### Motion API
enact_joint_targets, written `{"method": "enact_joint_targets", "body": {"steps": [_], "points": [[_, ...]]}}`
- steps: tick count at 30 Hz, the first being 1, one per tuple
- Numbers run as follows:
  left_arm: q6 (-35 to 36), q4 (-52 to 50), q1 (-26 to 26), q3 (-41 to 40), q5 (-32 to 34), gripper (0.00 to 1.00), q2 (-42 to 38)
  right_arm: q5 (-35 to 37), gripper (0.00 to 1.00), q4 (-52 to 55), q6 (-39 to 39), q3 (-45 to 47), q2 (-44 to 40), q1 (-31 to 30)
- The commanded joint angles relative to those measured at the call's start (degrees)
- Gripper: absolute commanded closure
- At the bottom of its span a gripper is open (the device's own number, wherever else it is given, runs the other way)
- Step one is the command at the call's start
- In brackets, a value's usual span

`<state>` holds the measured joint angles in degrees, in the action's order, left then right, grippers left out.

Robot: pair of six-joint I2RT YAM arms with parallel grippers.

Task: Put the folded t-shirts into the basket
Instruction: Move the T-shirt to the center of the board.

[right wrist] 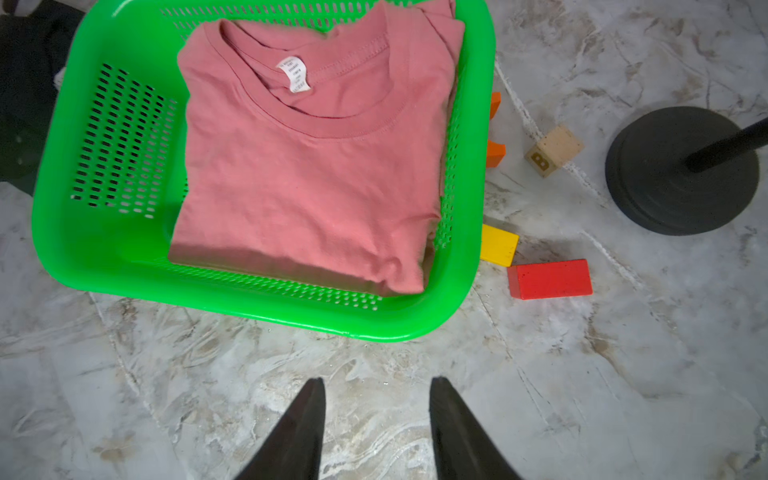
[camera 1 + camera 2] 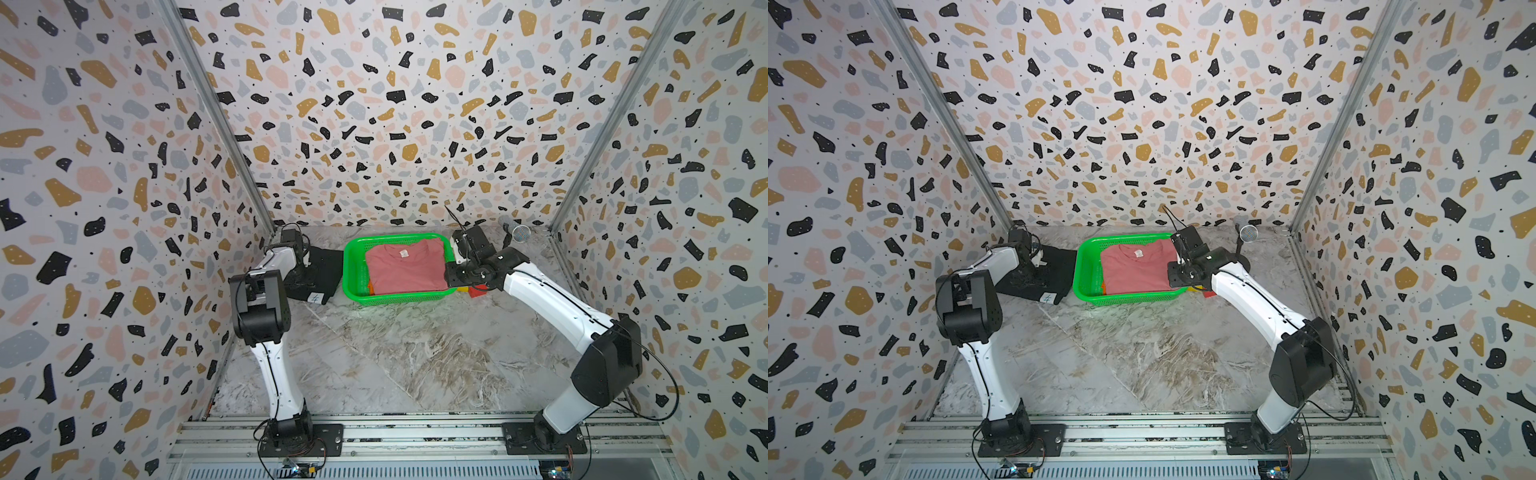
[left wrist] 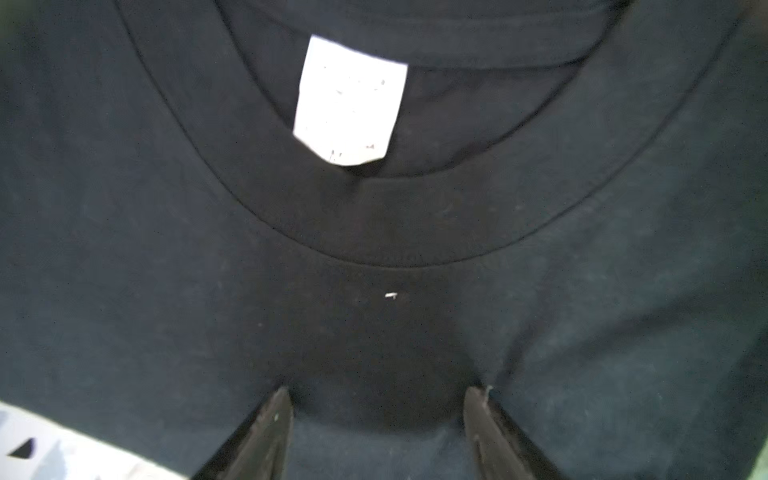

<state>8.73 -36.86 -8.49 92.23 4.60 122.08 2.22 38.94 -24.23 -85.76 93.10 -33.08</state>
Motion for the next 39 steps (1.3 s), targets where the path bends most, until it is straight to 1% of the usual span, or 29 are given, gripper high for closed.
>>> {"method": "enact_joint_targets", "body": {"steps": [1,3,7,9,11,15,18,20,22,24,27,28,30,32,33,34,35,37,39], "points": [[3.79,-0.93,-0.31,-3.36,0.71,0.34,-0.38,-2.97,0.54,-1.81,-0.12,0.16,-1.09,-0.32],[4.88,-2.05,-0.45,-5.14,-1.61,0.35,-1.31,-4.20,0.55,-2.27,-0.07,0.17,-0.84,-0.32],[5.49,-7.84,-0.56,-9.02,-8.85,0.37,-5.18,-6.53,0.56,-2.24,0.35,-1.07,0.11,-0.47],[6.16,-10.15,-0.57,-11.94,-11.35,0.37,-7.71,-7.38,0.56,-1.93,0.85,-1.57,0.28,-0.71],[6.73,-11.12,-0.56,-16.67,-12.86,0.37,-10.82,-7.87,0.56,-2.30,1.46,-1.01,-0.08,-1.03],[6.27,-13.99,-0.56,-23.67,-13.99,0.37,-17.72,-9.20,0.56,-3.89,2.13,0.96,-1.20,-1.43],[7.10,-16.59,-0.52,-28.80,-13.20,0.37,-23.01,-11.16,0.56,-4.19,3.97,1.83,-1.79,-2.14],[9.84,-18.68,-0.45,-31.48,-12.45,0.38,-25.58,-11.38,0.56,-4.38,5.20,2.84,-2.31,-2.85],[11.48,-20.57,-0.59,-32.31,-10.64,0.38,-27.81,-12.15,0.56,-5.12,6.21,4.25,-3.06,-3.56],[14.06,-22.96,-0.72,-32.87,-10.89,0.37,-29.41,-13.96,0.56,-6.96,7.63,6.27,-4.00,-4.37],[16.98,-27.90,-0.94,-31.90,-13.54,0.36,-31.65,-16.06,0.55,-12.98,12.92,11.07,-5.82,-6.71],[18.18,-30.36,-1.56,-30.22,-14.58,0.36,-32.70,-16.30,0.53,-15.97,15.67,13.13,-6.69,-7.88],[18.15,-32.50,-5.42,-25.85,-15.59,0.33,-35.04,-16.74,0.49,-22.29,22.02,16.77,-7.58,-10.71],[18.46,-33.70,-9.99,-20.54,-17.73,0.28,-36.93,-17.53,0.48,-28.94,27.05,19.10,-7.11,-13.40],[18.57,-33.93,-11.54,-17.83,-17.92,0.24,-37.30,-17.55,0.48,-32.49,27.98,19.75,-6.19,-14.62],[18.60,-33.91,-13.07,-14.48,-17.27,0.21,-37.37,-18.19,0.48,-38.40,28.25,19.84,-4.25,-15.94],[18.60,-33.37,-13.88,-12.89,-16.65,0.19,-37.09,-19.66,0.48,-42.46,28.60,19.64,-2.23,-16.79],[18.09,-30.96,-15.02,-11.71,-15.36,0.17,-36.26,-22.18,0.33,-48.39,31.71,18.34,2.07,-19.07],[17.13,-27.63,-15.55,-12.02,-14.75,0.17,-34.74,-23.62,0.29,-53.64,37.59,15.69,6.91,-21.91]]}}
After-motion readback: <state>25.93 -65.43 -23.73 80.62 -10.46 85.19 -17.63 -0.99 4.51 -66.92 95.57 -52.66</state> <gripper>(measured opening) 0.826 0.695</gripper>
